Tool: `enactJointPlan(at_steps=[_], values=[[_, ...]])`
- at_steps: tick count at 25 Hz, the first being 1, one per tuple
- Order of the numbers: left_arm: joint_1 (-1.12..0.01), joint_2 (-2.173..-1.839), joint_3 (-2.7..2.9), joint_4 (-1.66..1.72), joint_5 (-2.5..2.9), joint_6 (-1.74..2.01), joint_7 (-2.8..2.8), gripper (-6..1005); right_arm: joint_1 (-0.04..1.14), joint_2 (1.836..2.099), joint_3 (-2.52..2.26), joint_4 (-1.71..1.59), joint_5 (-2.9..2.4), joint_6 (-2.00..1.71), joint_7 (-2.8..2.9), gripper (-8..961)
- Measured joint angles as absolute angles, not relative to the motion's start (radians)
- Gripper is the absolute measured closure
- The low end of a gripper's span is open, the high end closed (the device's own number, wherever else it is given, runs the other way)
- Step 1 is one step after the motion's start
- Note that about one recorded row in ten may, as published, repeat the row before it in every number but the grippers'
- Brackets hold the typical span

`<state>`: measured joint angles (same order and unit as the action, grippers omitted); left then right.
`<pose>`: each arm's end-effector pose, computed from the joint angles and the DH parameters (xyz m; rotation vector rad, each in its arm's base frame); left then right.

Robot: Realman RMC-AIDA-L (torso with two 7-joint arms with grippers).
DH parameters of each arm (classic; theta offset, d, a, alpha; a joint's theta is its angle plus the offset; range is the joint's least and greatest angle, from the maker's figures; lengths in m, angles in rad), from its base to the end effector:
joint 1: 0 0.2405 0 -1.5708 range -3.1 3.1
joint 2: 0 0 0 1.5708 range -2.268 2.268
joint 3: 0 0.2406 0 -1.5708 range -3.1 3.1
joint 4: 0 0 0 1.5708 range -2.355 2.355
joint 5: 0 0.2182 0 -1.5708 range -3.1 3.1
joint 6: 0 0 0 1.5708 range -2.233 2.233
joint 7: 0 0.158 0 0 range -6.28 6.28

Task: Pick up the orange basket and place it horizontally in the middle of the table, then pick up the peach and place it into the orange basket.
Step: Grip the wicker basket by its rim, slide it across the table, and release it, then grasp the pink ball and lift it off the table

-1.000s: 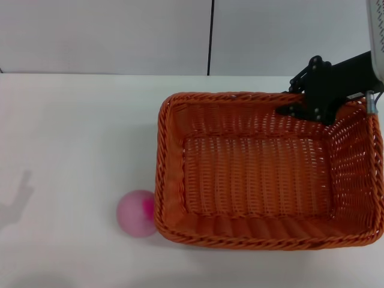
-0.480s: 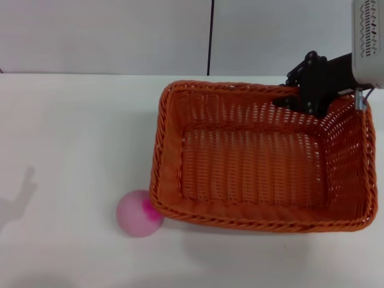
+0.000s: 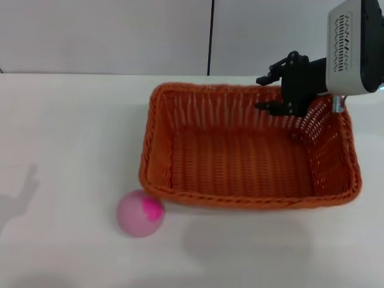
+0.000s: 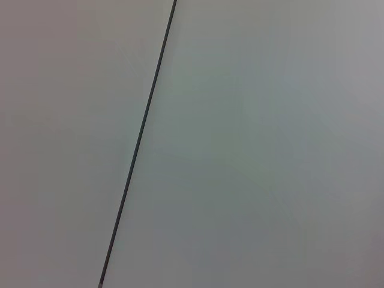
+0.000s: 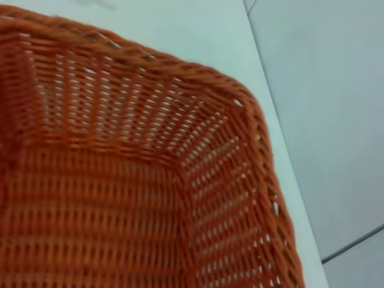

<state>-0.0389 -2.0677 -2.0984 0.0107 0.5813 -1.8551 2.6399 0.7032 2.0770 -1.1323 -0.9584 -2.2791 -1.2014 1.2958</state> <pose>-0.3551 0.1638 0.0343 -1.4830 -0.5367 -1.0443 0.1773 0.4145 -0.0163 -2.7338 -0.3451 -0.1552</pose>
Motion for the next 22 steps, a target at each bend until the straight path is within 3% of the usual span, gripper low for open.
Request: enactJointPlan(at_steps=[2,4,9,11,14,15,18,19,20,22], values=[[-0.04,-2.068,-2.098,0.011,0.581,-1.855,2.64,256,0.702,2.077,-1.133,-0.96,-2.268,-1.201,1.299,713],[-0.04,-2.067,-2.098,0.011,0.581,-1.855,2.64,257,0.697,2.077,-1.133,-0.965,-2.251,-1.204,1.302,512],[-0.041,-2.065,-2.095,0.01,0.581,-1.854,2.639,260,0.643,2.08,-1.135,-1.028,-2.181,-1.213,1.307,349],[-0.041,-2.064,-2.091,0.009,0.581,-1.854,2.638,261,0.559,2.08,-1.138,-1.115,-2.025,-1.24,1.309,317],[-0.02,-2.015,-2.023,-0.013,0.596,-1.854,2.526,262,0.486,2.079,-1.139,-1.172,-1.884,-1.258,1.306,317],[-0.02,-2.015,-2.023,-0.013,0.596,-1.854,2.526,263,0.443,2.079,-1.141,-1.198,-1.796,-1.265,1.292,317],[-0.01,-1.937,-1.9,-0.045,0.637,-1.855,2.438,264,0.324,2.08,-1.151,-1.224,-1.541,-1.293,1.207,317],[-0.01,-1.934,-1.894,-0.047,0.64,-1.855,2.435,265,0.286,2.081,-1.156,-1.218,-1.454,-1.302,1.163,317],[-0.012,-1.91,-1.853,-0.056,0.666,-1.851,2.421,265,0.245,2.081,-1.163,-1.206,-1.359,-1.31,1.118,317],[-0.014,-1.902,-1.838,-0.06,0.684,-1.844,2.42,266,0.177,2.084,-1.177,-1.162,-1.196,-1.333,1.03,317]])
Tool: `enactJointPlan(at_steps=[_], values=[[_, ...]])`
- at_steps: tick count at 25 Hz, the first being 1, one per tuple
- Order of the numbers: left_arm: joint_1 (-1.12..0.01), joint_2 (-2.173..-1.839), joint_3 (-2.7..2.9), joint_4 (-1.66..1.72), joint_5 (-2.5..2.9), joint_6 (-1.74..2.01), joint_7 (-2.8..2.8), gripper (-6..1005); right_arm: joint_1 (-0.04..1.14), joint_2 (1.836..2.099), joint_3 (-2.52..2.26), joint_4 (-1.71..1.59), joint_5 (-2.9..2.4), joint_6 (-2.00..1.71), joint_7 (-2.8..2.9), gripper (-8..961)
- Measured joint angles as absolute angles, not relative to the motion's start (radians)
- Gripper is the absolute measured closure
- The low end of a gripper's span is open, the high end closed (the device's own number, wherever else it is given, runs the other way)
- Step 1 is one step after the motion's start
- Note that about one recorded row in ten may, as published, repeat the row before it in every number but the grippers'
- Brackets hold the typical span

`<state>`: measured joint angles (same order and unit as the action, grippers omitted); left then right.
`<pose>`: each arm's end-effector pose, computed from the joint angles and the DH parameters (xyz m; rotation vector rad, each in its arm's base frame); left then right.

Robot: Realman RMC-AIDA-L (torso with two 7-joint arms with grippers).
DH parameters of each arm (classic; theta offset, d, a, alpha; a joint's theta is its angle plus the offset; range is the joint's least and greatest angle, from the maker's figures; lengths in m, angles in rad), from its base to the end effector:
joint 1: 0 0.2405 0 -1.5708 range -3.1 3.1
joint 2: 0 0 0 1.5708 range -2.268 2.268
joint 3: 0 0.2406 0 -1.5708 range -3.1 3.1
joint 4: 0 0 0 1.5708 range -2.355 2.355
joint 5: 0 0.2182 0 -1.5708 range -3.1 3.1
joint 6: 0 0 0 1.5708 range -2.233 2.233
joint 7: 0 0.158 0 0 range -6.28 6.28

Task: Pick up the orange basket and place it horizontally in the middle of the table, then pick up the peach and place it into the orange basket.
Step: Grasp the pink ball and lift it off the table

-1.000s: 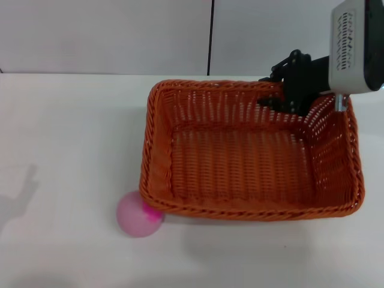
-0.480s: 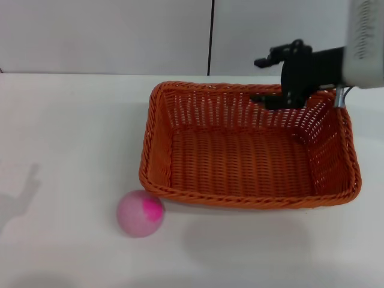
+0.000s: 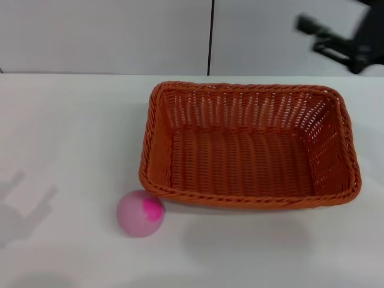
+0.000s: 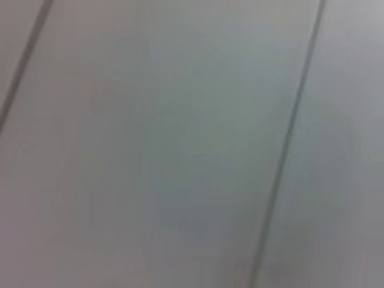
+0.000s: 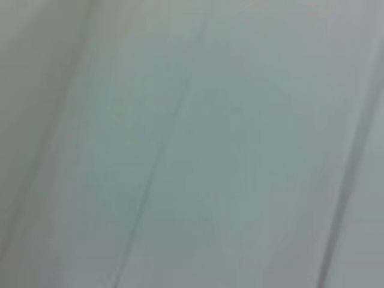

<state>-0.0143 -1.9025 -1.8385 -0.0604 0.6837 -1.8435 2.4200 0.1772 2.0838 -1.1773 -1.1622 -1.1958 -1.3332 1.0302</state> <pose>-0.3652 0.1544 0.0518 -1.8873 -0.6629 -1.0975 0.1815 0.3290 0.0687 -2.2380 -0.1104 0.9415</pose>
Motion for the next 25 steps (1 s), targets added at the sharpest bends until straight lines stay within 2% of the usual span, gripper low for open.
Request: enactJointPlan(at_steps=[3,12,17,25], values=[[-0.035,-1.896,-1.825,-0.077,0.776,-1.782,2.418,267,0.094,2.085,-1.201,-0.989,-0.903,-1.478,0.831,317],[-0.105,-1.914,-1.824,-0.092,0.956,-1.685,2.416,272,0.103,2.08,-1.187,-0.54,-0.581,-1.805,0.633,317],[-0.146,-1.923,-1.823,-0.092,1.04,-1.648,2.408,274,0.094,2.079,-1.155,-0.479,-0.575,-1.839,0.631,317],[-0.197,-1.964,-1.822,-0.094,1.157,-1.577,2.39,278,0.102,2.078,-1.146,-0.429,-0.572,-1.832,0.597,317]])
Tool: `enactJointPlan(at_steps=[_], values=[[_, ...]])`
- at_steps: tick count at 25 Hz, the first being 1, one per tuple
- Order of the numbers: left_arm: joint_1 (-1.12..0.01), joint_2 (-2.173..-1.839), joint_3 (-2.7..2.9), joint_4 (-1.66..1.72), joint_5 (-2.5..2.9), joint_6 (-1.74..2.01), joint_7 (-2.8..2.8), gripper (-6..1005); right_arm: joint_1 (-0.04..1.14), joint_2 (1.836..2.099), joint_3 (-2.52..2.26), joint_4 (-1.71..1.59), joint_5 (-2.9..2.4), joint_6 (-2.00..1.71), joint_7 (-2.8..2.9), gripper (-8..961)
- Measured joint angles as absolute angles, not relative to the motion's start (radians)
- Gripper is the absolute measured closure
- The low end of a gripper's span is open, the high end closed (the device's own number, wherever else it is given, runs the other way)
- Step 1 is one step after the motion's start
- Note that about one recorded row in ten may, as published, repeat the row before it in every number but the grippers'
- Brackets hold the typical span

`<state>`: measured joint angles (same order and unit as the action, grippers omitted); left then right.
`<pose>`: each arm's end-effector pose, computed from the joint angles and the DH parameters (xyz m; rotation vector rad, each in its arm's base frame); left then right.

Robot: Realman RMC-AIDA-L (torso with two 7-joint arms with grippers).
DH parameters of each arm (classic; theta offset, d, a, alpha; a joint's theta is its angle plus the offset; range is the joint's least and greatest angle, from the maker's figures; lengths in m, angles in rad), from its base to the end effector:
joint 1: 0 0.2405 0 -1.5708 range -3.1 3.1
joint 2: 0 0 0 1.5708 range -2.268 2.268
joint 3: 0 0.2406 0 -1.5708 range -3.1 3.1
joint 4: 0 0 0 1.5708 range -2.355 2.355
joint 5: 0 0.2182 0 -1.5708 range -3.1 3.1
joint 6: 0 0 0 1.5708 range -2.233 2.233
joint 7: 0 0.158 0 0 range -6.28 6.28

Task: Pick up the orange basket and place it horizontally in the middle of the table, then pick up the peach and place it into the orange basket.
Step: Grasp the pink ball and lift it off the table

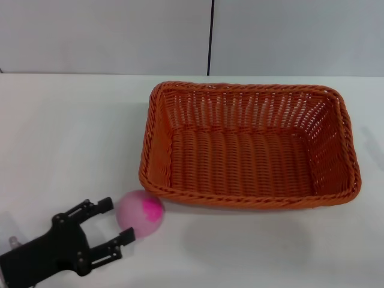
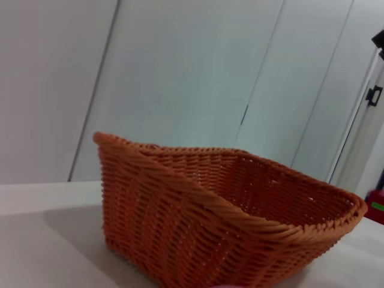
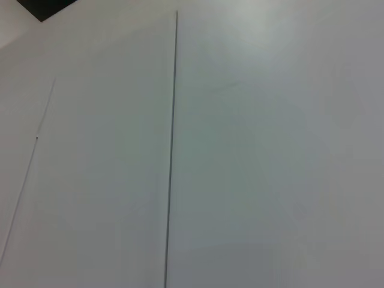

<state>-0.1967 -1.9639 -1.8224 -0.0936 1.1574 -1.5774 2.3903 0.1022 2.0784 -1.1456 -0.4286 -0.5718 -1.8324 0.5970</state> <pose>-0.3408 0.1871 -0.0425 -2.4659 -0.7507 -0.8925 0.2834 0.2377 0.0740 -1.6249 0.1015 1.3003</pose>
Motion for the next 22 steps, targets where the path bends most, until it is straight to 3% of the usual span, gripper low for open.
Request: enactJointPlan(at_steps=[8,22], values=[[-0.177,-2.018,-1.832,-0.16,1.162,-1.462,2.4,282,0.101,2.079,-1.143,-0.415,-0.57,-1.832,0.595,317],[-0.178,-2.044,-1.846,-0.196,1.157,-1.371,2.401,288,0.099,2.077,-1.121,-0.381,-0.569,-1.84,0.594,317]])
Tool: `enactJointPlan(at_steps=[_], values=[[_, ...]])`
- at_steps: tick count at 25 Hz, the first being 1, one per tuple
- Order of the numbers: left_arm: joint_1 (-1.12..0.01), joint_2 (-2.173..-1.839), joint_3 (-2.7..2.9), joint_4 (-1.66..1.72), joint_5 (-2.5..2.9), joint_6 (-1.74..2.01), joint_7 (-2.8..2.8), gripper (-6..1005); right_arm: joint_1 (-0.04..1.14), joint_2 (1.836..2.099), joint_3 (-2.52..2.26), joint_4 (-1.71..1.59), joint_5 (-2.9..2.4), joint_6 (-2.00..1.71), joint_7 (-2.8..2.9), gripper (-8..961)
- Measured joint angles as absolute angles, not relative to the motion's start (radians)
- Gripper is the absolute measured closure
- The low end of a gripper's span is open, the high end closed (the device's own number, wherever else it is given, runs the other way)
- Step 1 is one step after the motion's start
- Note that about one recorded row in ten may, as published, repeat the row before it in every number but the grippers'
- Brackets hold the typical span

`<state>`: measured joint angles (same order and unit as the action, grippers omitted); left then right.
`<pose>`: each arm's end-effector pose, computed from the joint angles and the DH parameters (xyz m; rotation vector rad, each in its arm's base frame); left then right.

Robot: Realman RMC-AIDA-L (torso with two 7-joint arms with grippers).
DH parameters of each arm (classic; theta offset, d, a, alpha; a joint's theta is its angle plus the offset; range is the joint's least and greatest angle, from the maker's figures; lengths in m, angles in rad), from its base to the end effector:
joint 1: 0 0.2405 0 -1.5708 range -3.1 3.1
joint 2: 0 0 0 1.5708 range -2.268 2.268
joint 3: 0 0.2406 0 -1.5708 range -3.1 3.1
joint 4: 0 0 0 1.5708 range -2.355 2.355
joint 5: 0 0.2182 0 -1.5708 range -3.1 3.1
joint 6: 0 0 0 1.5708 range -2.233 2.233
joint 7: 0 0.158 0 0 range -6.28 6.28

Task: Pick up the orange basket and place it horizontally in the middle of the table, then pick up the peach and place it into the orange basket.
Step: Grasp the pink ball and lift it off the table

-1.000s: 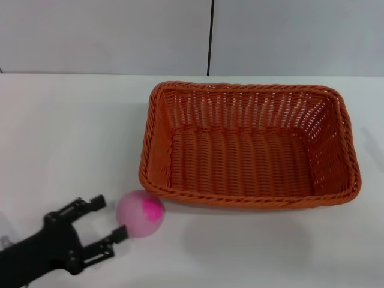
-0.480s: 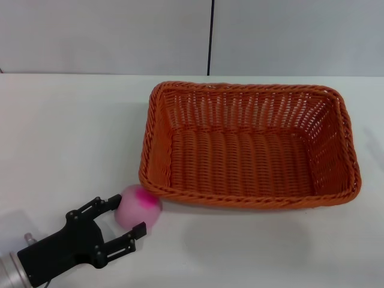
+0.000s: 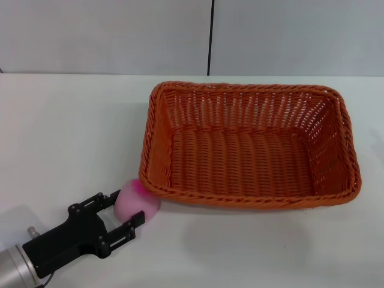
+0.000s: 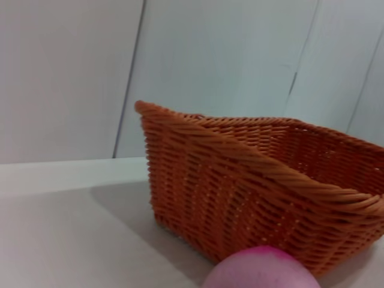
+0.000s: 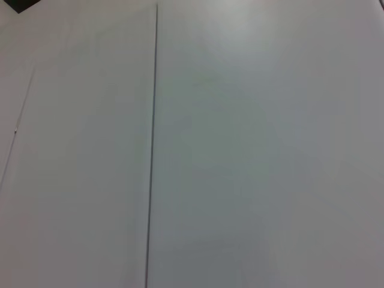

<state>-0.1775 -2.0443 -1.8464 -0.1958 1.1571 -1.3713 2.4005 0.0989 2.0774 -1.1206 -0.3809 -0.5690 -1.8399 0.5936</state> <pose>-0.3413 0.2076 -0.0702 -2.4054 -0.7501 -0.7490 0.2933 0.2320 0.0732 -1.5966 0.1468 1.2789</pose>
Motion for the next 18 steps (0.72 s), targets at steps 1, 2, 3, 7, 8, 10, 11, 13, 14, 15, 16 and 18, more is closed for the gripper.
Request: enactJointPlan(at_steps=[1,2,3,7,8,10,11,13,14,15,16,18], values=[[-0.178,-2.045,-1.85,-0.196,1.157,-1.365,2.4,289,0.099,2.077,-1.118,-0.378,-0.569,-1.842,0.594,317],[-0.178,-2.045,-1.85,-0.196,1.157,-1.365,2.4,289,0.099,2.077,-1.117,-0.375,-0.569,-1.842,0.594,317],[-0.178,-2.046,-1.85,-0.196,1.157,-1.364,2.4,290,0.099,2.077,-1.116,-0.373,-0.569,-1.843,0.594,317],[-0.179,-2.046,-1.851,-0.197,1.155,-1.354,2.401,405,0.1,2.077,-1.116,-0.363,-0.569,-1.843,0.594,317],[-0.179,-2.046,-1.851,-0.197,1.155,-1.354,2.401,443,0.1,2.077,-1.115,-0.363,-0.569,-1.843,0.594,317],[-0.173,-2.046,-1.862,-0.208,1.155,-1.35,2.401,520,0.1,2.077,-1.113,-0.362,-0.569,-1.844,0.594,317],[-0.171,-2.046,-1.869,-0.211,1.155,-1.35,2.401,532,0.1,2.077,-1.109,-0.36,-0.569,-1.843,0.594,317],[-0.155,-2.046,-1.893,-0.23,1.155,-1.355,2.401,555,0.1,2.077,-1.108,-0.358,-0.569,-1.843,0.594,317],[-0.146,-2.046,-1.903,-0.244,1.156,-1.358,2.401,567,0.101,2.077,-1.106,-0.354,-0.569,-1.843,0.594,317],[-0.14,-2.046,-1.909,-0.252,1.156,-1.36,2.401,579,0.102,2.077,-1.105,-0.351,-0.569,-1.844,0.594,317],[-0.129,-2.046,-1.921,-0.268,1.156,-1.363,2.401,590,0.102,2.077,-1.103,-0.349,-0.569,-1.844,0.594,317],[-0.105,-2.045,-1.951,-0.299,1.156,-1.366,2.401,614,0.103,2.077,-1.098,-0.348,-0.569,-1.844,0.593,317]])
